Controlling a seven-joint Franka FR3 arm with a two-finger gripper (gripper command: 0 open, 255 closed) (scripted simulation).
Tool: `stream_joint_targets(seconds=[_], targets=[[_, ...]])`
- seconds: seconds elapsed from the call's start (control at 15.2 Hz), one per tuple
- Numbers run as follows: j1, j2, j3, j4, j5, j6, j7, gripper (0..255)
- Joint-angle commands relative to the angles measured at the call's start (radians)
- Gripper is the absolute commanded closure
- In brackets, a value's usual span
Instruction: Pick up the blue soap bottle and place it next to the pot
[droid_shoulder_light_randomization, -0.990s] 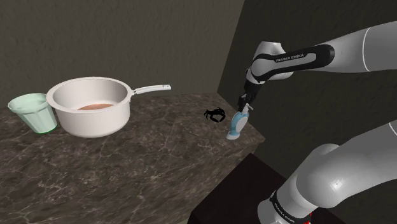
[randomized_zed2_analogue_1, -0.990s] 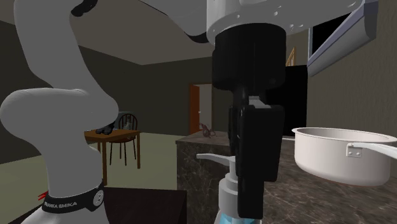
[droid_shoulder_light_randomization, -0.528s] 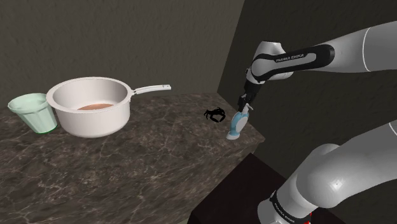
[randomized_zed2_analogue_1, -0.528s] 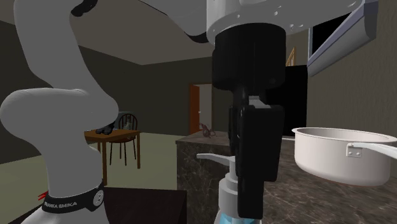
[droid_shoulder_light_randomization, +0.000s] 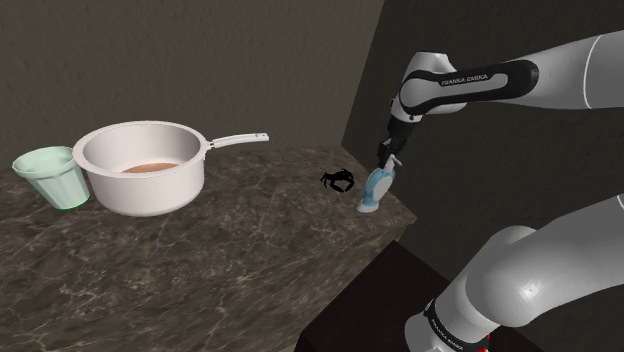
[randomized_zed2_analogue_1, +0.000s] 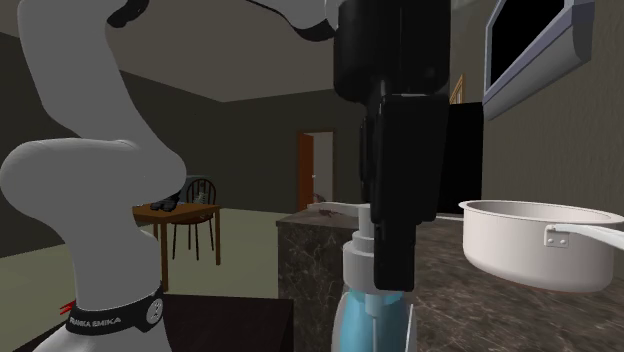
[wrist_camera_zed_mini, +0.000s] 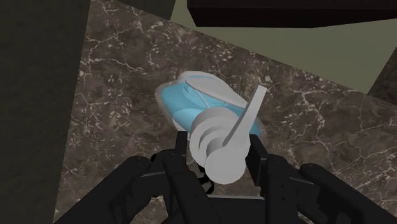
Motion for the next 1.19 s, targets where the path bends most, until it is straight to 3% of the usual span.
stream_joint_targets(seconds=[0.0, 1.12], targets=[[0.0, -0.009, 0.004, 0.02, 0.001, -0.029, 0.0, 255], [0.007, -0.044, 0.031, 0.22, 0.015, -0.263, -0.007, 255]])
